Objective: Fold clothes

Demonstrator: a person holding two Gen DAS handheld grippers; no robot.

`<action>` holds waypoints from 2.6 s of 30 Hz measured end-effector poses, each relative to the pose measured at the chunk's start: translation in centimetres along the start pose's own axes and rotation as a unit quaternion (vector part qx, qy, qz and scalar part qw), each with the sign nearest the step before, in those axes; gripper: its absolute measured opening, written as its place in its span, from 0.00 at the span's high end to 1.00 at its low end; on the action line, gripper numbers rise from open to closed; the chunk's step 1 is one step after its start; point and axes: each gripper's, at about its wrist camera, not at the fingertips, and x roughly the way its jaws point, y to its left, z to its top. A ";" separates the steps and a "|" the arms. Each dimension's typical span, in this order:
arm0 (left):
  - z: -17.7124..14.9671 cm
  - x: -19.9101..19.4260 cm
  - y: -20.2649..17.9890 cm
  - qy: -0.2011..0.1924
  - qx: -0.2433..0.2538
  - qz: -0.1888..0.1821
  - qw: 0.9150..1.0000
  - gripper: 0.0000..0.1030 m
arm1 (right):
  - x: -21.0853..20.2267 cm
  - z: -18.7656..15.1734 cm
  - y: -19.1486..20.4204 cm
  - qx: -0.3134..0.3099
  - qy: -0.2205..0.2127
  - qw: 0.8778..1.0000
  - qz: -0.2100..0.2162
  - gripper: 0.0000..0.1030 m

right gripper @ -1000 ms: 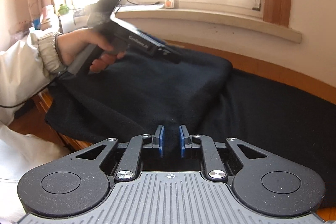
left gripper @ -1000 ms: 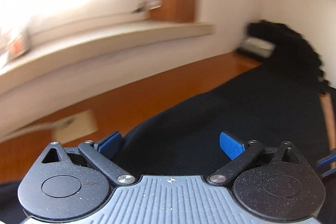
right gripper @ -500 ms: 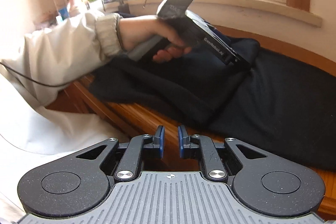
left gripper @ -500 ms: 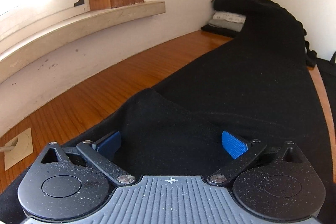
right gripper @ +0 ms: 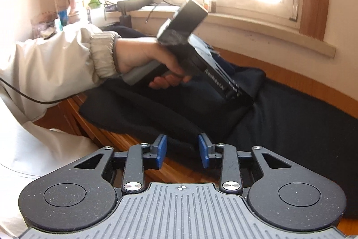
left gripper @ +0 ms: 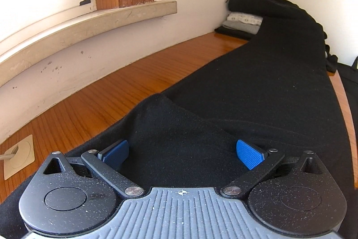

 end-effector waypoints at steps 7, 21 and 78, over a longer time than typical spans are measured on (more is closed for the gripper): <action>0.0 0.1 0.1 0.000 0.000 0.000 1.000 0.00 | 1.2 -0.2 -0.9 0.011 0.017 1.000 -0.020 0.62; 0.2 0.4 0.2 0.006 -0.004 0.000 1.000 0.00 | 0.8 -1.3 0.7 0.034 0.015 0.999 -0.019 0.94; -0.4 -3.3 3.8 -0.031 -0.034 0.038 0.998 0.00 | 1.9 0.2 -1.5 0.088 -0.086 0.991 -0.060 0.69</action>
